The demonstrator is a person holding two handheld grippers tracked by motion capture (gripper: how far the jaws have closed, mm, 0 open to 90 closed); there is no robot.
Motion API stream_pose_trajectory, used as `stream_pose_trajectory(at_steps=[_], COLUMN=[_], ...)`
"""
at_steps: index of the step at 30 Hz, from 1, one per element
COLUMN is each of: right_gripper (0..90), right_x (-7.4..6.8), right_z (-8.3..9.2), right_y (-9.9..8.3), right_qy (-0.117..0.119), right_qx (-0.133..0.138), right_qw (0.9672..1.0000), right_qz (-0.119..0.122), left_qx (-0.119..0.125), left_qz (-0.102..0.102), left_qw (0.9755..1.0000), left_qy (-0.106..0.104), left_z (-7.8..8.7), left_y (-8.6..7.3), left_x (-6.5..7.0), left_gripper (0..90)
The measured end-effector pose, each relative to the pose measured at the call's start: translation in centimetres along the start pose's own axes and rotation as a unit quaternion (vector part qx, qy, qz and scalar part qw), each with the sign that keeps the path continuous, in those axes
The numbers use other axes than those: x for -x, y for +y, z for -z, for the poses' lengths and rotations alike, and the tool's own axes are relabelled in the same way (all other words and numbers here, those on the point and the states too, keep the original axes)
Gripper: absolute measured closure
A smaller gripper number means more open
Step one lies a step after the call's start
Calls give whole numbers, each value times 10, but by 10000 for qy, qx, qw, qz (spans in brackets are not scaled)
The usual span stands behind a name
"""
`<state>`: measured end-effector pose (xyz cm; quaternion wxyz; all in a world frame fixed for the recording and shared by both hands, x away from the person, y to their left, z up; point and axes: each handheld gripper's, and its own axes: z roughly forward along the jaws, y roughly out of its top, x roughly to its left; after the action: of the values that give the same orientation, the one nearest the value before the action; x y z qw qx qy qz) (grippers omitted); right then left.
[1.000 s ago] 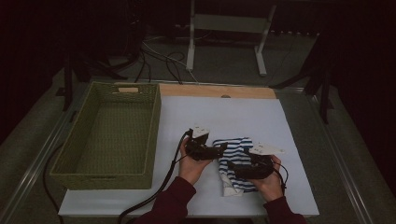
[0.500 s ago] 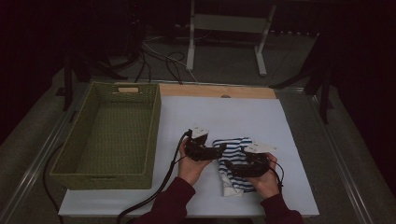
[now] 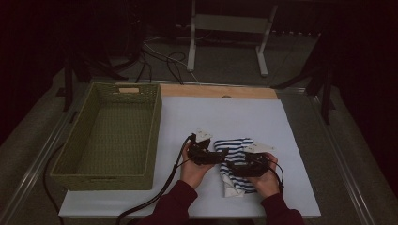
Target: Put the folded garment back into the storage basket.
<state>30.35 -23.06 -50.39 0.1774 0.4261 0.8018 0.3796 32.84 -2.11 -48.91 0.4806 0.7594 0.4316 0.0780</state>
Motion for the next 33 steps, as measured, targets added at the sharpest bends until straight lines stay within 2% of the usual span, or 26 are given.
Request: stream_pose_trajectory(at_steps=[6,9,16,25,33], right_gripper=[108,95,93,91,92], right_x=[2,3,5,16,23], right_z=[-1,-1,-2,1,6], right_y=[-4,-5,-8,-16,-22], right_qy=[-182,-259,-368,-556,-688], right_qx=[-115,-161,-250,-470,-539], right_qw=[9998,9995,9990,9972,9954], right_qz=[25,37,70,-182,-391], left_qx=[-183,-267,-471,-685,-726], left_qz=[0,1,31,-86,-39], left_qw=[9998,9995,9986,9972,9969], left_qy=[54,146,238,297,286], left_z=[-7,-9,-13,-18,-18], left_y=[-9,-13,-20,-27,-28], left_x=[1,0,-3,0,-1], left_gripper=[159,161,164,174,183])
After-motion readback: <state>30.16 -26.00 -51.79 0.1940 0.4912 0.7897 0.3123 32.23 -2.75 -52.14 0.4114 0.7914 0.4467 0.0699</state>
